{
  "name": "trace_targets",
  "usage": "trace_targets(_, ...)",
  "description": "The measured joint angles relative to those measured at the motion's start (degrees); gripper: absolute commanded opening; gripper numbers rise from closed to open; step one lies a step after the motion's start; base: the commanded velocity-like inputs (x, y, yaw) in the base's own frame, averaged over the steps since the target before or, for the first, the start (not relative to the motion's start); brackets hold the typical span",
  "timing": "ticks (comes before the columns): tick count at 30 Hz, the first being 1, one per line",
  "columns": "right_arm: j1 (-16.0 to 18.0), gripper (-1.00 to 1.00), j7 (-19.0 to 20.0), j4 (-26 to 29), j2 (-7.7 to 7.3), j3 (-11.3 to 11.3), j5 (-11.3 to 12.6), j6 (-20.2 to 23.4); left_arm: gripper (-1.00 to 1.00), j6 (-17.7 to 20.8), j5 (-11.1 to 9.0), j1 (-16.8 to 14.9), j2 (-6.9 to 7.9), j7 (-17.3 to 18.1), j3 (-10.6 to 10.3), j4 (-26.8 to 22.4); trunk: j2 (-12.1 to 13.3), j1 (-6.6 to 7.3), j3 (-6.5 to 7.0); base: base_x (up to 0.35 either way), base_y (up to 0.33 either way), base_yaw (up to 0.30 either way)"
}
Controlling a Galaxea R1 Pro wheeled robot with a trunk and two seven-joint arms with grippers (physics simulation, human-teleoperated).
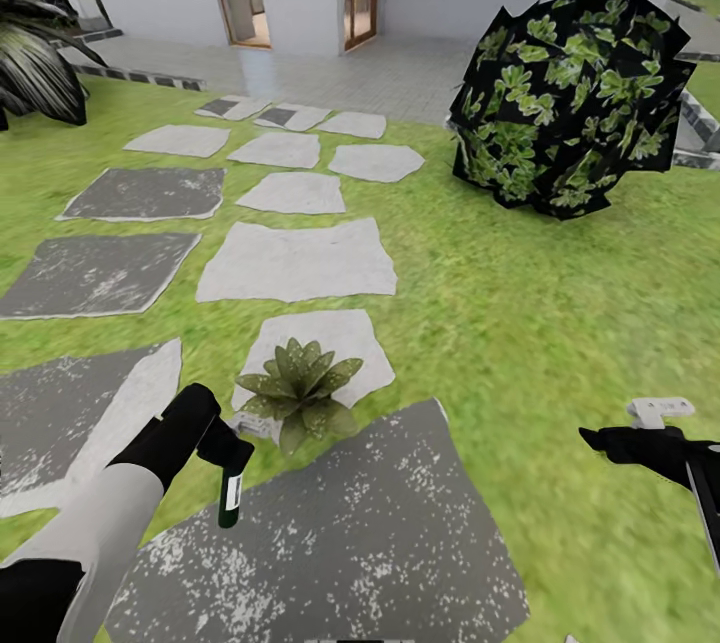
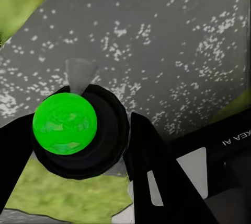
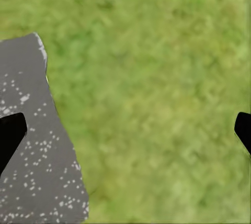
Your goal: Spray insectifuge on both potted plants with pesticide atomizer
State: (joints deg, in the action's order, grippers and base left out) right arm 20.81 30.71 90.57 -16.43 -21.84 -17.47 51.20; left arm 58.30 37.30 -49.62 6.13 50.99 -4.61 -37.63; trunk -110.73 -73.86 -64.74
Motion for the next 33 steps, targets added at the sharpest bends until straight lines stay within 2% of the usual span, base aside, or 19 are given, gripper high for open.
trace_targets(7, 0.0, 1.00, 0.0, 0.0, -0.01, -0.3, 0.0, 0.0, -1.00, 0.0, 0.0, 0.1, -0.01, 0.0, 0.0, 0.0, 0.0, -0.02, 0.00, 0.197, -0.196, 0.133)
trace_targets(13, 0.0, 1.00, 0.0, 0.0, 0.00, -0.4, 0.0, 0.0, -1.00, 0.0, 0.1, 0.4, -0.03, 0.0, -0.4, 0.1, 0.0, -0.02, -0.04, 0.024, -0.029, 0.047)
trace_targets(28, 0.0, 1.00, 0.0, 0.0, -0.01, -0.6, 0.0, 0.0, -1.00, 0.0, 0.1, 0.5, 0.35, 0.0, -0.5, 0.6, 0.0, -0.03, -0.49, 0.001, -0.004, 0.165)
trace_targets(33, 0.0, 1.00, 0.0, 0.0, -0.01, -0.5, 0.0, 0.0, -1.00, 0.0, 0.1, 0.5, 0.30, 0.0, -0.5, 0.6, 0.0, -0.02, -0.51, 0.045, -0.226, 0.019)
